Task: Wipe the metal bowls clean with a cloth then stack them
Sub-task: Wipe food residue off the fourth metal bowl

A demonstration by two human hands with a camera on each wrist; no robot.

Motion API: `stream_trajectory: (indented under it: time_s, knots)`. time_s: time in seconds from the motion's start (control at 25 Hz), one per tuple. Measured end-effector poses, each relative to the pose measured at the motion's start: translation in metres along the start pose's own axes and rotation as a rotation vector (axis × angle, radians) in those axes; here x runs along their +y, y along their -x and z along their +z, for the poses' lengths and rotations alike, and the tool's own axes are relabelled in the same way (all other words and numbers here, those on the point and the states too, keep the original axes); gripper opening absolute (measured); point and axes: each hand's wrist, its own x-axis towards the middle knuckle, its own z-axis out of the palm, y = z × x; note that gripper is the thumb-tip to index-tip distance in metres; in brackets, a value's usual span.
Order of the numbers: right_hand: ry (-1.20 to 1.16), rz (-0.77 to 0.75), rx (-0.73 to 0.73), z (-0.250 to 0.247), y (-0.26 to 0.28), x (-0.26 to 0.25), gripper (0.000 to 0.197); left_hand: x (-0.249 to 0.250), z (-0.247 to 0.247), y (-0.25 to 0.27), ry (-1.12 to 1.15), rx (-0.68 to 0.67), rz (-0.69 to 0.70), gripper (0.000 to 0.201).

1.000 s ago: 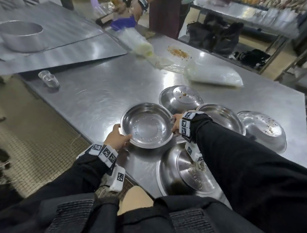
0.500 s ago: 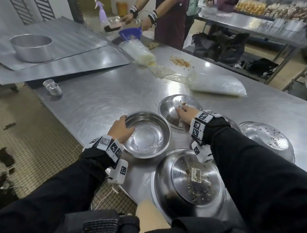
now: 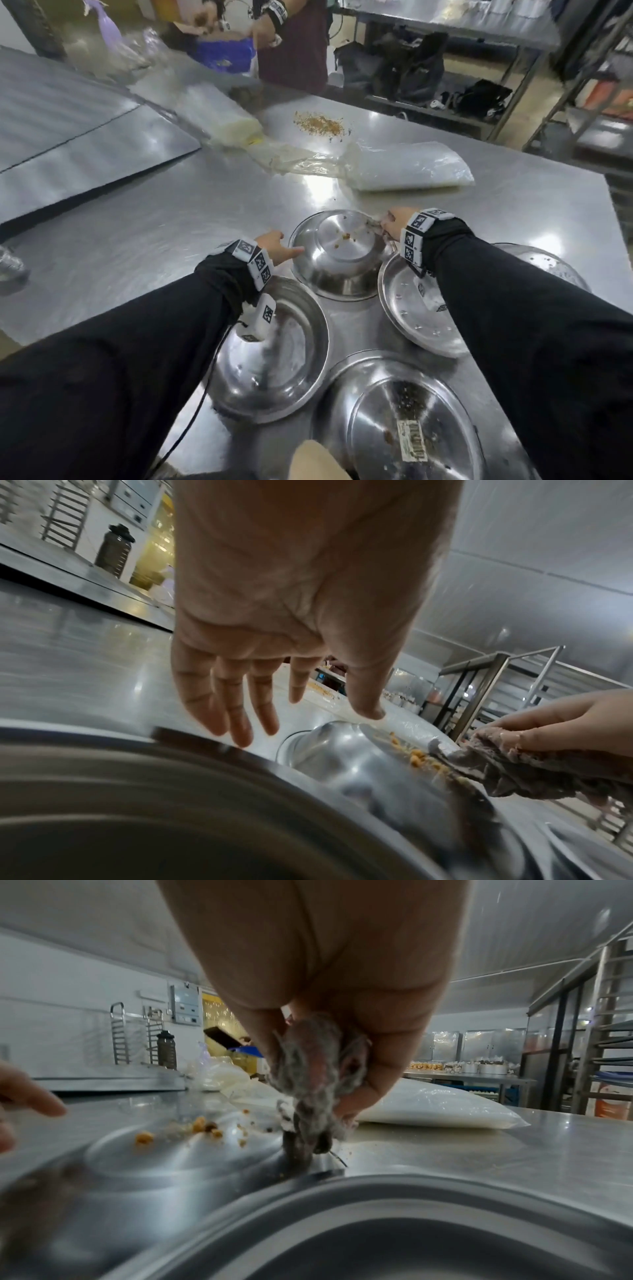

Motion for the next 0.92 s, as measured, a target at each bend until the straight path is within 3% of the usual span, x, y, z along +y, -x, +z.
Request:
stream_trajectory:
  time_s: [0.08, 0.2, 0.28, 0.36, 0.52, 0.6, 0.64, 0.72, 0.84, 0.92]
  knots:
    - [0.084, 0.024, -0.063, 0.009, -0.03, 0.006, 0.036, 0.004, 0.0, -0.023, -0.051, -0.101, -0.018, 0.075]
    - [0.113, -0.019, -0.111, 0.018, -0.044, 0.005, 0.018, 0.01, 0.001, -0.045, -0.085, -0.147, -0.019, 0.067]
    - [0.168, -0.092, -0.116, 0.023, -0.058, 0.001, 0.025, 0.012, 0.003, -0.056, -0.112, -0.143, -0.021, 0.05]
    - [0.189, -0.095, -0.117, 0.023, -0.065, -0.004, 0.032, 0.008, 0.007, -0.065, -0.1, -0.15, -0.06, 0.045]
    - [0.133, -0.084, -0.117, 0.029, -0.073, 0.0, 0.011, -0.009, 0.018, -0.075, 0.205, -0.081, -0.169, 0.053]
    - [0.044, -0.075, -0.067, 0.032, -0.07, 0.001, 0.036, -0.016, 0.02, -0.08, 0.379, -0.1, -0.214, 0.063]
    - [0.007, -0.079, -0.04, 0.031, -0.066, 0.003, 0.035, -0.019, 0.021, -0.08, 0.51, -0.123, -0.215, 0.072]
    - [-0.04, -0.055, -0.071, 0.029, -0.065, 0.006, 0.006, -0.024, 0.026, -0.084, 0.822, -0.148, -0.232, 0.093]
    - [-0.032, -0.082, -0.118, 0.022, -0.062, 0.005, 0.037, -0.022, 0.026, -0.08, 1.195, -0.117, -0.171, 0.061]
    - [-0.048, -0.076, -0.129, 0.021, -0.06, 0.0, 0.035, -0.022, 0.024, -0.079, 1.257, -0.063, -0.143, 0.069]
